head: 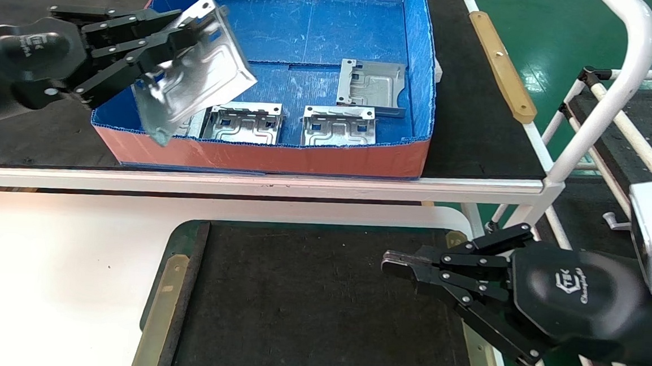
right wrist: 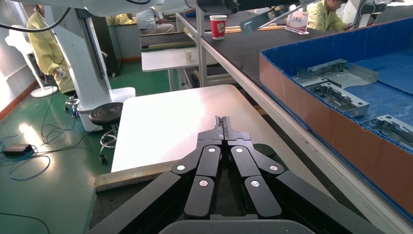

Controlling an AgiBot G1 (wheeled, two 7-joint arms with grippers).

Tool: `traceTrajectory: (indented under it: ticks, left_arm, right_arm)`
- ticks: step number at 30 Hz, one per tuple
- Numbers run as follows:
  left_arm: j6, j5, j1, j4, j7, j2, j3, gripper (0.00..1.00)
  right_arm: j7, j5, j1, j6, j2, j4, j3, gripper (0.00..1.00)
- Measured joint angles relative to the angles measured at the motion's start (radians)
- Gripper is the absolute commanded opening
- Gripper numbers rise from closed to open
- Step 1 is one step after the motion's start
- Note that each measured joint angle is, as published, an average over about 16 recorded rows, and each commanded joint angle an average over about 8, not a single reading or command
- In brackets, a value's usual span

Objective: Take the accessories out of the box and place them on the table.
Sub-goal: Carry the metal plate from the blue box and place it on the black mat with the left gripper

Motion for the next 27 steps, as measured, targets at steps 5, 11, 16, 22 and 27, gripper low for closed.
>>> traceTrajectory:
  ticks: [5,11,16,22,27]
  left_arm:
    - [0.031,-0.098,0.112,-0.186,-0.058,-0.086,0.025,0.0]
    - [0.03,-0.23,0.293,-0.467,-0.111,-0.199,0.071,0.0]
    - [0.015,-0.291,0.417,-0.629,-0.102,-0.263,0.114,0.0]
    - [-0.016,-0.245,0.491,-0.687,-0.009,-0.256,0.165,0.0]
    - [-0.077,-0.155,0.529,-0.68,0.12,-0.192,0.203,0.0]
  right_arm:
    - [0.0,0.0,0.0,0.0,0.0,0.0,0.0,0.0]
    - [0.0,0.0,0.0,0.0,0.0,0.0,0.0,0.0]
    - [0.0,0.0,0.0,0.0,0.0,0.0,0.0,0.0]
    - [0.0,0.0,0.0,0.0,0.0,0.0,0.0,0.0]
    - [0.0,0.0,0.0,0.0,0.0,0.0,0.0,0.17]
